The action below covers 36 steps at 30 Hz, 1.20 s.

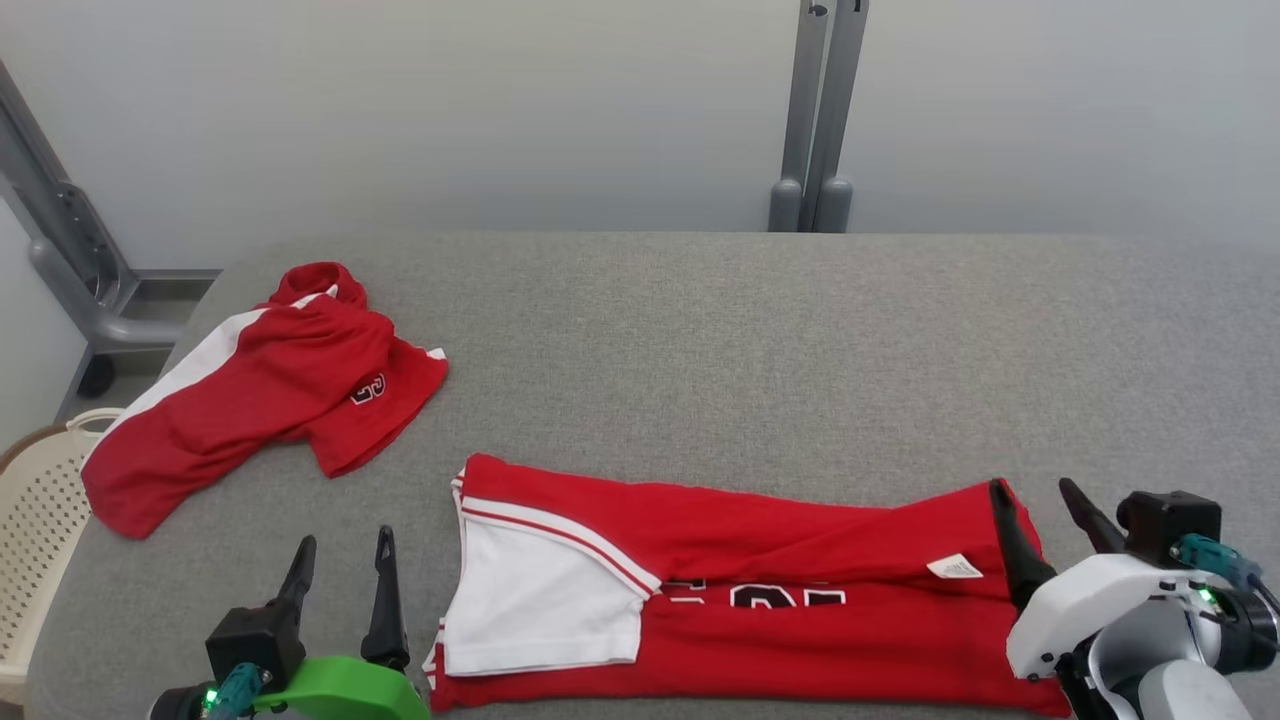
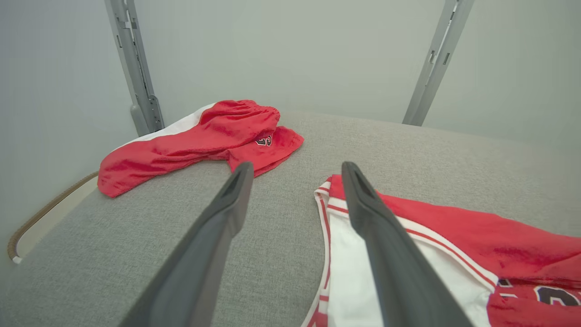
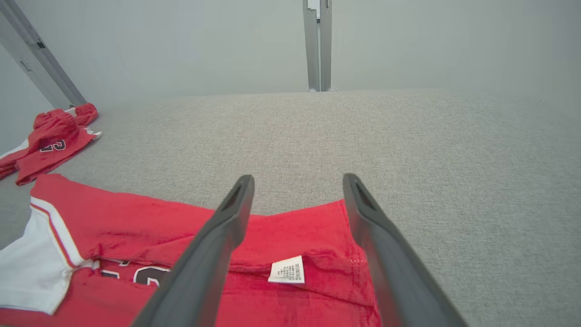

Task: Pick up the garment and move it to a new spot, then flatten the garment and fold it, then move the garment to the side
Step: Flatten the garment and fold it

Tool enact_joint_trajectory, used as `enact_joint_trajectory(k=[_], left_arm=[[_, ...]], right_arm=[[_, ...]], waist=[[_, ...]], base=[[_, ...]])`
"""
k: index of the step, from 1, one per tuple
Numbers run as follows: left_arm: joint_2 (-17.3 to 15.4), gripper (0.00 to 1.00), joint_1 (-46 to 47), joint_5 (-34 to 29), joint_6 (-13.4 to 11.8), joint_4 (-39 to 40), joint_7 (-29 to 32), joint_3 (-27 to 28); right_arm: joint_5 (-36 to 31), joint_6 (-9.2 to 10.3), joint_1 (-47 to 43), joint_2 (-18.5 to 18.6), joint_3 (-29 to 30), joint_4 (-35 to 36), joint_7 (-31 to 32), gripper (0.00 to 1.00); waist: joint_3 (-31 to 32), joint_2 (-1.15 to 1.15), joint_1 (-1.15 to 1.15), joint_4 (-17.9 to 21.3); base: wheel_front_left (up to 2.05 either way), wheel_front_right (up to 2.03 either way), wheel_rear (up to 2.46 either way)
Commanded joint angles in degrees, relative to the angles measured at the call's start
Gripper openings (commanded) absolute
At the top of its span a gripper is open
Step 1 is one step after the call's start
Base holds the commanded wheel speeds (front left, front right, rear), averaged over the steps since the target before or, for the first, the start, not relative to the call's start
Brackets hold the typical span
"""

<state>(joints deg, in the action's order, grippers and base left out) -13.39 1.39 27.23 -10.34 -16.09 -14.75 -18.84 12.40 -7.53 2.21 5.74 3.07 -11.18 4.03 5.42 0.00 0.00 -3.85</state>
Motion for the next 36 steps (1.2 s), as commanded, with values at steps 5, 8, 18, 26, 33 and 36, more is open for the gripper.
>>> enact_joint_trajectory(k=[5, 8, 18, 26, 33, 36], left_arm=[[0.5, 1.00, 0.2, -0.4, 2.8, 1.6, -0.5, 1.6], [1.2, 1.00, -0.5, -0.6, 4.7, 2.3, -0.5, 3.1], [4.7, 1.00, -2.2, -4.1, 10.0, 2.1, -0.4, 8.6], [6.1, 1.00, -3.5, -9.0, 12.8, 0.1, -0.4, 11.0], [8.4, 1.00, -5.1, -10.9, 14.3, 0.6, -0.4, 13.6], [8.9, 1.00, -4.8, -11.8, 14.7, 0.6, -0.4, 14.3]], right_arm=[[0.2, 0.06, -2.2, -2.3, 1.5, -0.3, -5.8, 1.00], [2.3, 0.06, -2.6, -2.7, 1.2, -1.0, -9.8, 1.00], [7.6, 0.06, -1.8, -2.8, -2.7, -6.4, -16.4, 1.00], [4.0, 0.06, -0.7, -2.8, -2.4, -9.6, -18.2, 1.00], [3.2, 0.06, -0.3, -2.8, -2.0, -10.3, -18.8, 1.00], [3.1, 0.06, 0.1, -2.8, -2.1, -10.5, -18.9, 1.00]], waist=[[1.5, 0.00, 0.00, -0.2], [2.0, 0.00, 0.00, -0.2], [2.2, 0.00, 0.00, -0.3], [1.0, 0.00, 0.00, -0.1], [0.1, 0.00, 0.00, -0.3], [-0.1, 0.00, 0.00, -0.3]], base=[[0.00, 0.00, 0.00], [0.00, 0.00, 0.00], [0.00, 0.00, 0.00], [0.00, 0.00, 0.00], [0.00, 0.00, 0.00], [0.00, 0.00, 0.00]])
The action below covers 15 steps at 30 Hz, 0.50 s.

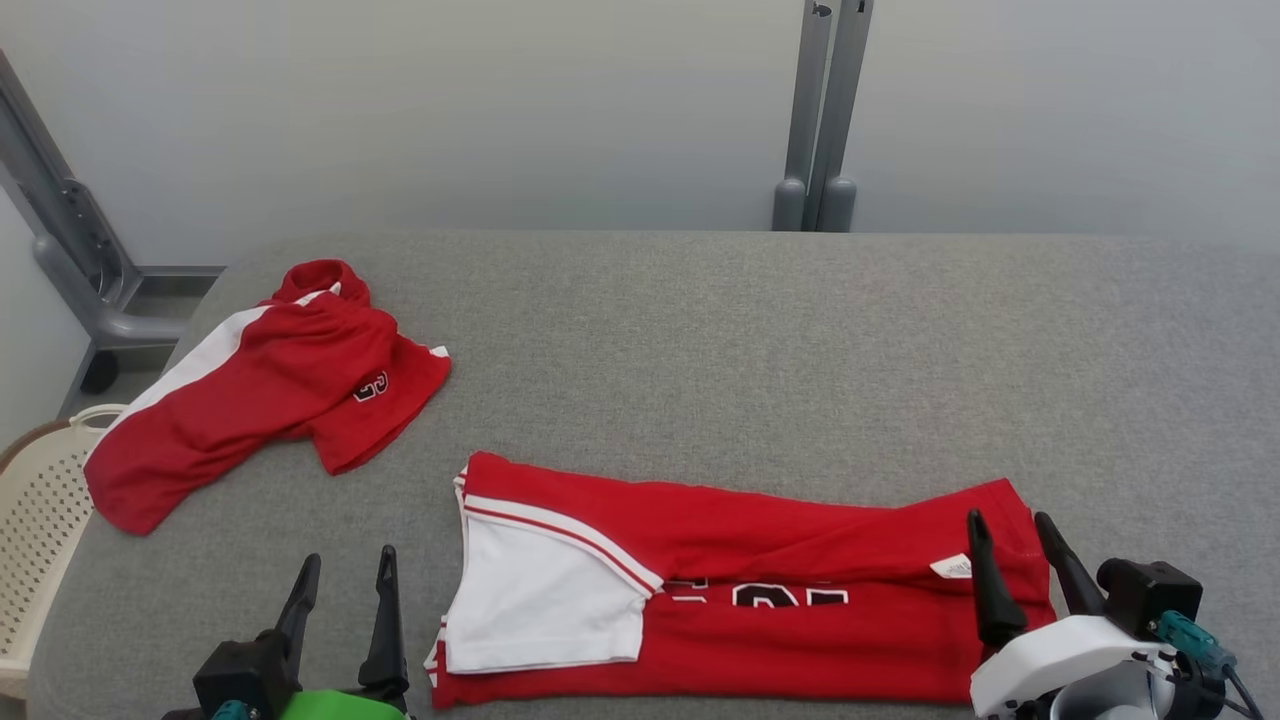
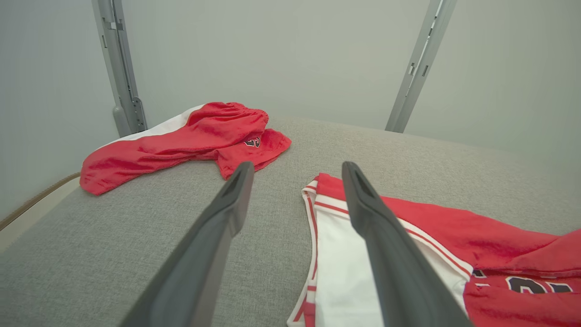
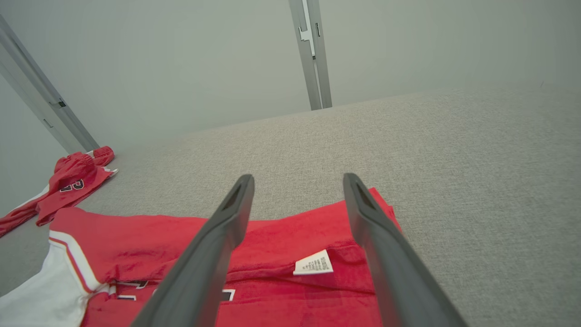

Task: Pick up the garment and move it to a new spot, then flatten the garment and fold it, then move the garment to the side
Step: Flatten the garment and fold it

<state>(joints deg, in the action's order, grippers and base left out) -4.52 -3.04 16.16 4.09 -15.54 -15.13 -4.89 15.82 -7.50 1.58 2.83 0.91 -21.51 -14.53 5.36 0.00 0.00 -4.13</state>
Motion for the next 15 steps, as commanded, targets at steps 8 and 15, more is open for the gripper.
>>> enact_joint_trajectory(k=[8, 15], left_arm=[[0.9, 1.00, 0.6, -2.3, 1.2, -1.0, 0.0, 1.2], [1.1, 1.00, 1.1, -4.2, 1.7, -1.5, 0.0, 1.2]], right_arm=[[0.1, 0.02, 1.3, 0.1, -0.3, -0.5, -0.4, 1.00], [-4.7, 0.02, 2.7, 0.1, 5.5, -1.4, 8.0, 1.00]], waist=[[-0.3, 0.00, 0.00, 0.1], [-1.0, 0.00, 0.00, 0.4]], base=[[0.00, 0.00, 0.00], [0.00, 0.00, 0.00]])
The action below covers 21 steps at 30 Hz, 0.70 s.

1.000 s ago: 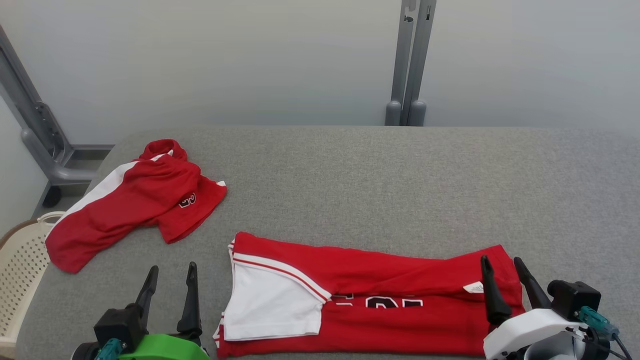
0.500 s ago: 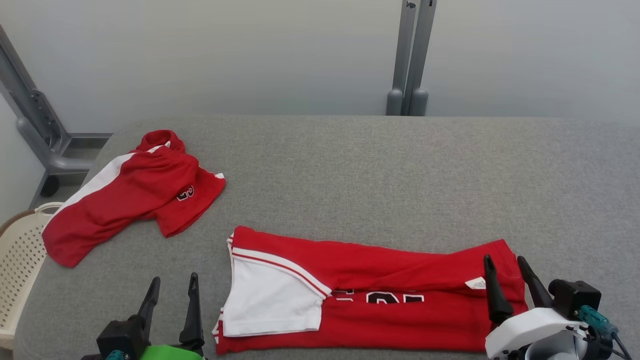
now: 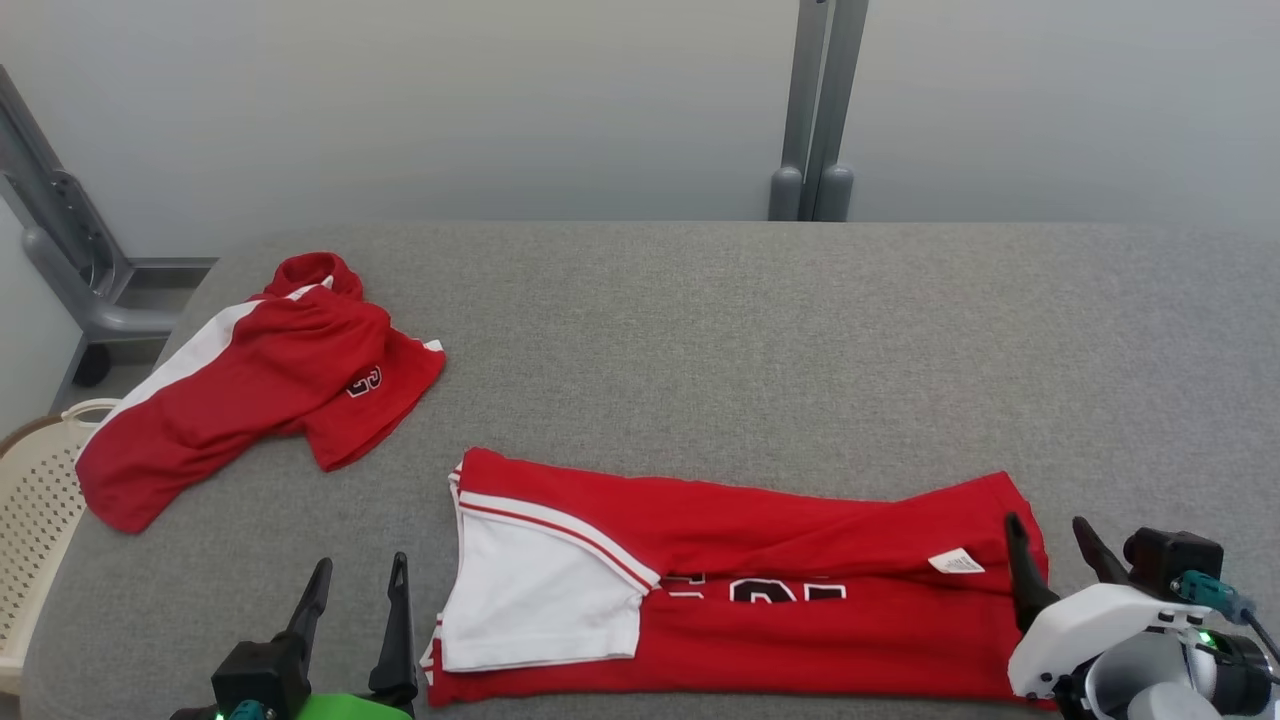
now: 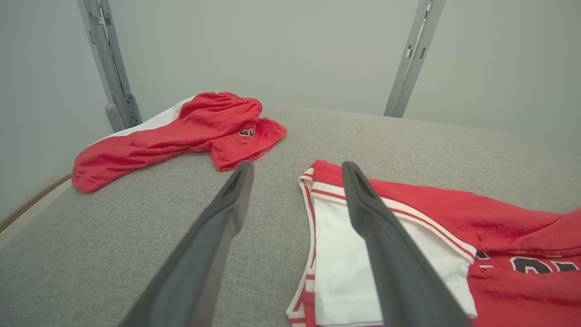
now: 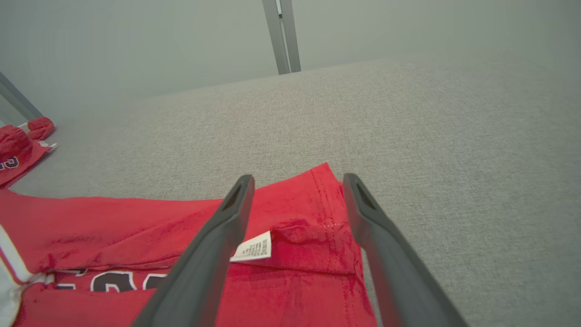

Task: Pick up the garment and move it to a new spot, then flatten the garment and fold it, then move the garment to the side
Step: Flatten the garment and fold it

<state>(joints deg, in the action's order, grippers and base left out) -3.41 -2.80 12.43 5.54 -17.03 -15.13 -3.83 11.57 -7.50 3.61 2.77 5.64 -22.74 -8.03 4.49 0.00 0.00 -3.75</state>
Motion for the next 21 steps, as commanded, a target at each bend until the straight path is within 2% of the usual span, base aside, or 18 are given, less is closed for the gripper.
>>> enact_joint_trajectory(k=[1, 3, 12, 21], left_arm=[[0.0, 1.00, 0.8, -0.6, 0.3, -0.1, 0.0, 0.3], [0.0, 1.00, 0.8, -0.7, 0.4, -0.2, 0.0, 0.4], [0.3, 1.00, 1.3, -0.5, 0.9, -1.0, 0.0, -0.2], [0.4, 1.00, 1.9, -0.8, 1.3, -1.6, 0.0, -0.1]], right_arm=[[-0.7, 0.02, 0.9, 0.2, 2.1, -0.5, 4.1, 1.00], [-1.7, 0.02, 1.2, 0.2, 2.8, -0.3, 6.5, 1.00], [-4.4, 0.02, 2.3, 0.2, 8.9, 0.7, 24.3, 1.00], [-3.8, 0.02, 1.2, 0.2, 11.1, 0.8, 28.3, 1.00]], waist=[[-0.2, 0.00, 0.00, 0.1], [-0.3, 0.00, 0.00, 0.1], [-2.2, 0.00, 0.00, -0.8], [-3.9, 0.00, 0.00, -2.2]], base=[[0.00, 0.00, 0.00], [0.00, 0.00, 0.00], [0.00, 0.00, 0.00], [0.00, 0.00, 0.00]])
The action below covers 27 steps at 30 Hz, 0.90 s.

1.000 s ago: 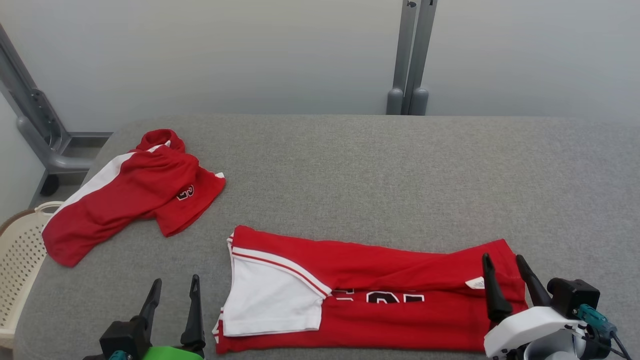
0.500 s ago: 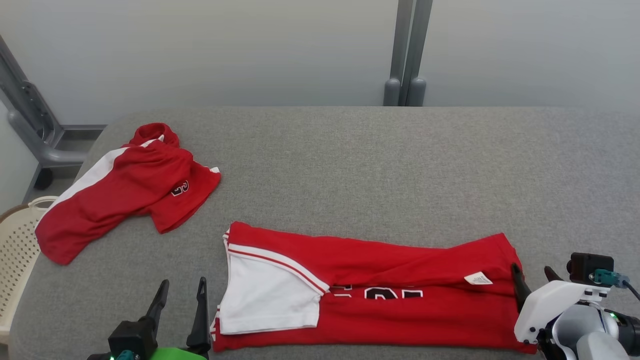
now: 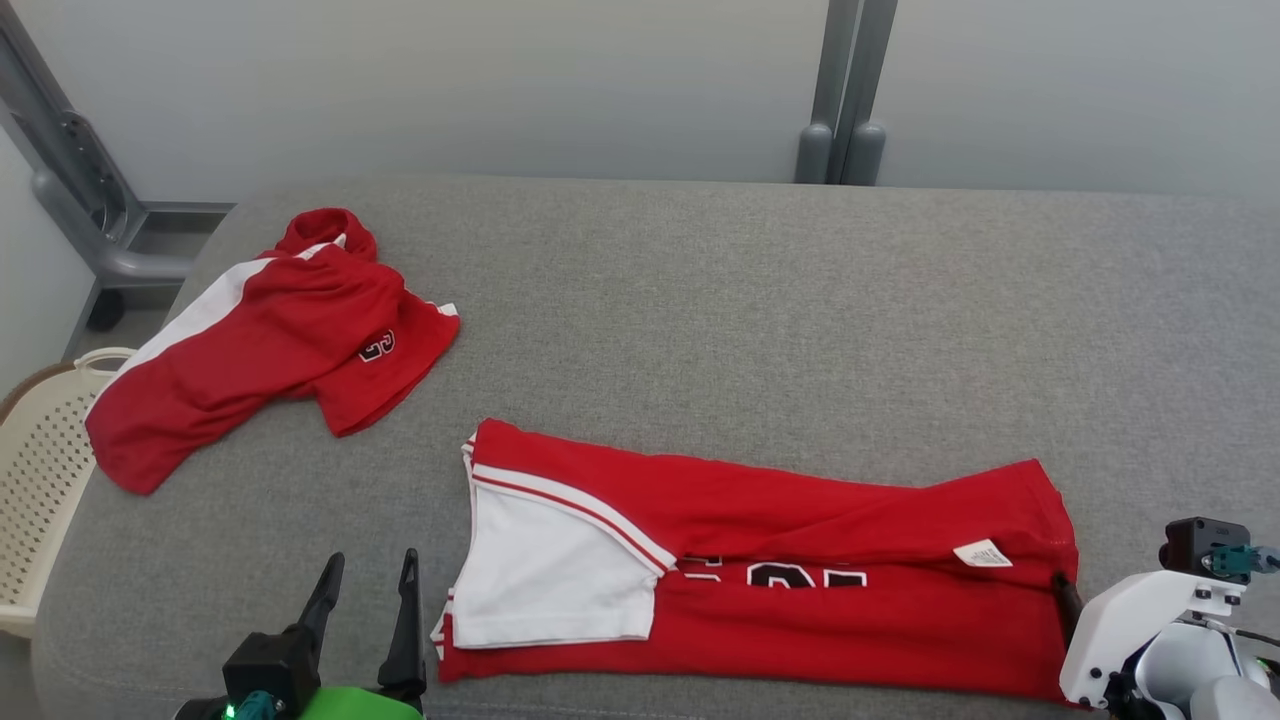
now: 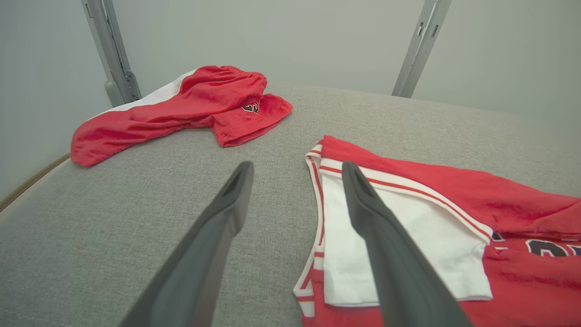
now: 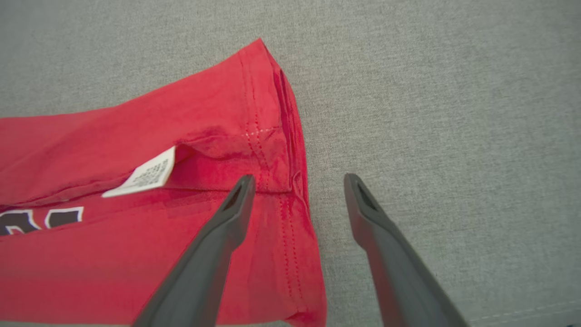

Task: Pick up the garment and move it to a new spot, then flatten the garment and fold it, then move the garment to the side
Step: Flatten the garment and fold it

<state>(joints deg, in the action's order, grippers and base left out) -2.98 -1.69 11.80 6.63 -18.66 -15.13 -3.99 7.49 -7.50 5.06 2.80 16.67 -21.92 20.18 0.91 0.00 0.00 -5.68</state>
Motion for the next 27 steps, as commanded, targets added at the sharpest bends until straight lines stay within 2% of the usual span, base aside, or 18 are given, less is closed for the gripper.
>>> enact_joint_trajectory(k=[1, 14, 21, 22, 24, 25, 27], left_arm=[[0.0, 1.00, 0.9, -0.2, 0.3, 0.0, 0.0, 0.1], [0.0, 1.00, 2.2, -0.5, 0.5, -0.4, 0.0, 0.0], [0.1, 1.00, 2.5, -0.3, 0.7, -0.8, 0.0, -0.1], [0.1, 1.00, 2.5, -0.3, 0.7, -0.9, 0.0, -0.1], [0.1, 1.00, 2.5, -0.3, 0.7, -1.0, 0.0, -0.2], [0.1, 1.00, 2.5, -0.3, 0.7, -1.0, 0.0, -0.2], [0.1, 1.00, 2.3, -0.2, 0.8, -1.1, 0.0, -0.2]], right_arm=[[0.4, 0.02, -0.2, 0.2, 0.1, 0.0, -0.1, 1.00], [0.2, 0.02, 1.9, 0.2, 1.1, -3.4, -1.6, 1.00], [-0.3, 0.02, 2.9, 0.2, 2.7, -6.8, 0.4, 1.00], [-0.3, 0.02, 3.0, 0.2, 2.9, -7.1, 0.6, 0.97], [-0.3, 0.03, 3.1, 0.1, 3.4, -7.9, 1.0, 0.48], [-0.3, 0.03, 3.1, 0.1, 3.4, -7.9, 1.0, 0.48], [-0.2, 0.03, 3.2, 0.0, 3.6, -8.7, 1.6, 0.27]], waist=[[-0.6, 0.00, 0.00, -0.4], [-2.9, 0.00, 0.00, -1.8], [-3.6, 0.00, 0.00, -2.7], [-3.6, 0.00, 0.00, -2.8], [-3.6, 0.00, 0.00, -3.0], [-3.6, 0.00, 0.00, -3.0], [-3.5, 0.00, 0.00, -3.1]], base=[[0.00, 0.00, 0.00], [0.00, 0.00, 0.00], [0.00, 0.00, 0.00], [0.00, 0.00, 0.00], [0.00, 0.00, 0.00], [0.00, 0.00, 0.00], [0.00, 0.00, 0.00]])
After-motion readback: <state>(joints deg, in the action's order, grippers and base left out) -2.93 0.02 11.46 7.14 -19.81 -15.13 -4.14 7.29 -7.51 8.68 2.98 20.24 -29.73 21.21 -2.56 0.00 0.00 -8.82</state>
